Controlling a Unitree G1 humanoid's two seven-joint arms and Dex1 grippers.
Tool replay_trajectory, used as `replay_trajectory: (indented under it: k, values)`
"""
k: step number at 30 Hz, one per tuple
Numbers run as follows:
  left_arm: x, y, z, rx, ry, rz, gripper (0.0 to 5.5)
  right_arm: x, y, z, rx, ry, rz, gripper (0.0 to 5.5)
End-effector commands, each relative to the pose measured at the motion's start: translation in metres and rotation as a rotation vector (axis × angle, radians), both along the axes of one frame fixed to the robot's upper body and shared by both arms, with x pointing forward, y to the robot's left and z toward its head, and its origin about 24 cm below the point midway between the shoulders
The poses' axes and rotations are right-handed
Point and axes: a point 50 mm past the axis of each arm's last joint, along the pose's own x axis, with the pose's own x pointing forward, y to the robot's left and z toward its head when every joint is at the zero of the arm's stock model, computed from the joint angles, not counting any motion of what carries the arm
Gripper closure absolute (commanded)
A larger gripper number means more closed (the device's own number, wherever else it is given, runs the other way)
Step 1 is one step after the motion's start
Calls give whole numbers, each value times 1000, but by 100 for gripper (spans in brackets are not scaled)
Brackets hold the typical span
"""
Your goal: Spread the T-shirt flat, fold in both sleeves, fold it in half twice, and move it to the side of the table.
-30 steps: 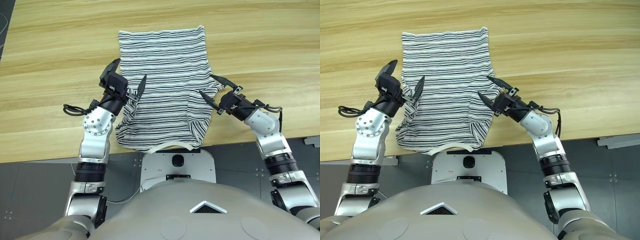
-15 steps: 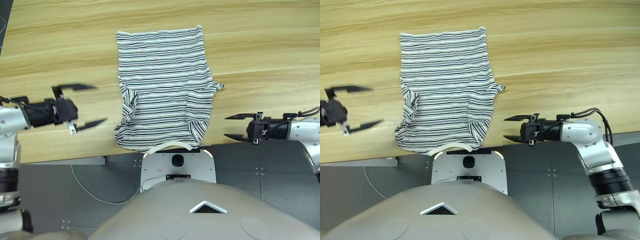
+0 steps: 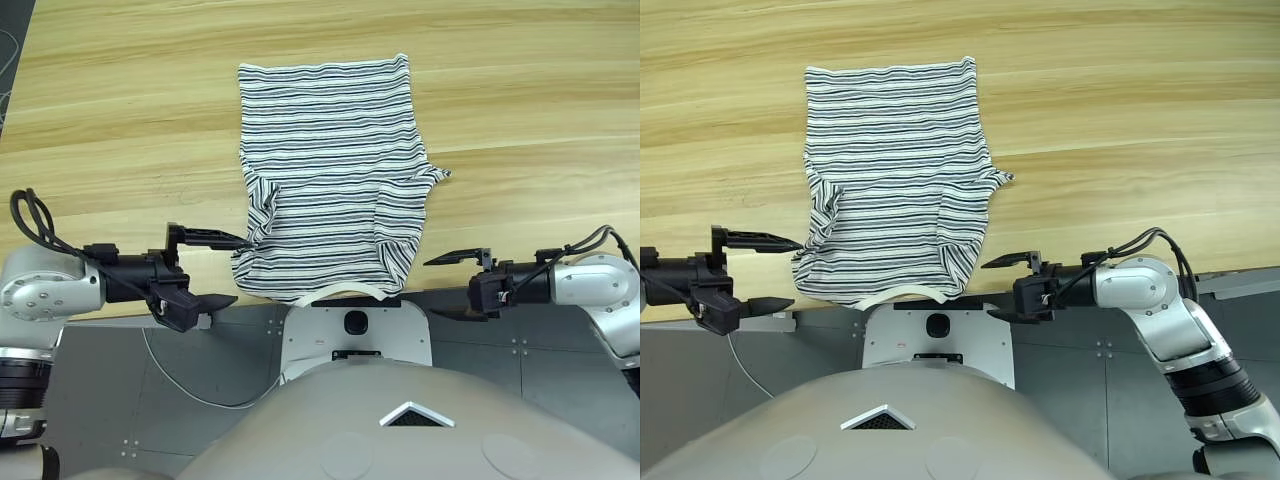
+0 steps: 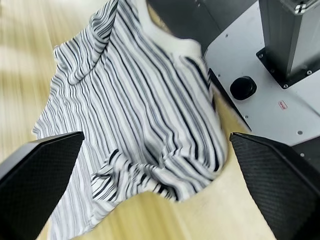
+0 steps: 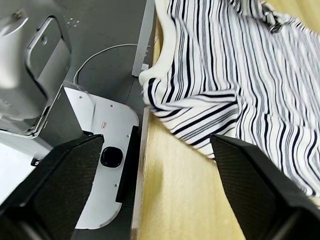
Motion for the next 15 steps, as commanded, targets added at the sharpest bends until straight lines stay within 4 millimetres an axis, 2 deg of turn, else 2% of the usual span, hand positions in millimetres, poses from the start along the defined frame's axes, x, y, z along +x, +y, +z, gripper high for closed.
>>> replay_trajectory:
  k: [1, 7, 13, 15]
  values:
    - [-9, 0, -18, 5, 41, -15, 0, -2, 11, -7, 16, -51, 42, 118]
    - [-12, 4, -33, -4, 57, -18, 0, -1, 23, -14, 43, -116, 65, 118]
    - [4, 16, -25, -63, -48, 42, 0, -3, 27, -20, 52, -120, 62, 118]
    - [3, 20, -29, -48, -37, 44, 0, -2, 30, -22, 65, -132, 51, 118]
